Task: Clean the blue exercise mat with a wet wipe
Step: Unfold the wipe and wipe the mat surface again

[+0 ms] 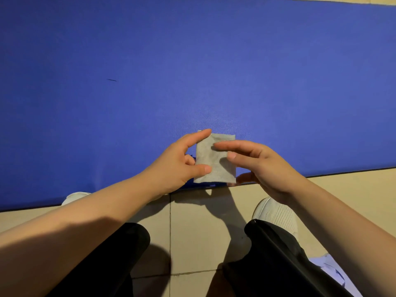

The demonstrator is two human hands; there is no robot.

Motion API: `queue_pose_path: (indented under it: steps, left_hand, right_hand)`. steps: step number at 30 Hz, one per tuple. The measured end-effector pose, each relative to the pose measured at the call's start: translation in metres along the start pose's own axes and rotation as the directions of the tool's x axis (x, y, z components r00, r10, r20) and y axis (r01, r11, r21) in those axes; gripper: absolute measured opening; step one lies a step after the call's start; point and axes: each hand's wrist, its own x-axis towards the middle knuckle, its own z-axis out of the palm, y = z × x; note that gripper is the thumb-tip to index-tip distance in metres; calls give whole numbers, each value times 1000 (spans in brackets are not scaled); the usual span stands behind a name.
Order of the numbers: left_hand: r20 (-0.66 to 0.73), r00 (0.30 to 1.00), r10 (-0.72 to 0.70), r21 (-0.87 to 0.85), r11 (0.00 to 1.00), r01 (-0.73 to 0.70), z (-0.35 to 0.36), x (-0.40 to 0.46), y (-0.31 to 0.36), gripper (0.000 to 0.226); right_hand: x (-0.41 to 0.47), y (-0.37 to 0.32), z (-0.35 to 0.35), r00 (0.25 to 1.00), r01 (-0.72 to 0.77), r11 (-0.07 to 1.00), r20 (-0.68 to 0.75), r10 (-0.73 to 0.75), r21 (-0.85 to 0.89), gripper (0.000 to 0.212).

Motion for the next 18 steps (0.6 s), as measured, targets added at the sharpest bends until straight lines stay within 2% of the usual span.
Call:
queue_pose_path:
  steps: [6,10,13,15,16,17,18]
  left_hand:
    - [32,997,74,152,985,-78,2,3,-2,94]
    - [-15,990,138,399,909,-120,8,7,-3,93]
    - [-47,980,192,480,865,-146,15,8,-7,93]
    - [-23,982,185,480,864,-152,15,7,-13,99]
    - [-14,984,175,474,868,-148,13,6,-18,101]
    - [-20,986,168,484,865,-137,9,5,-24,100]
    - [-42,985,169,520,845,-123,2,5,-30,96]
  right_hand:
    - [-1,-9,-9,995,-74,997,65,73,20,36]
    - [0,-12,-7,991,-116,972,86,100,205,35]
    - [7,-7,0,991,-123,931,-13,136,344,25]
    - [14,0,4,983,-98,927,-109,146,363,22]
    - [17,5,5,975,-65,958,-186,120,279,21]
    - [21,11,3,956,-18,996,-292,43,87,21]
    - [24,17,-1,917,28,973,-382,-116,-229,22]
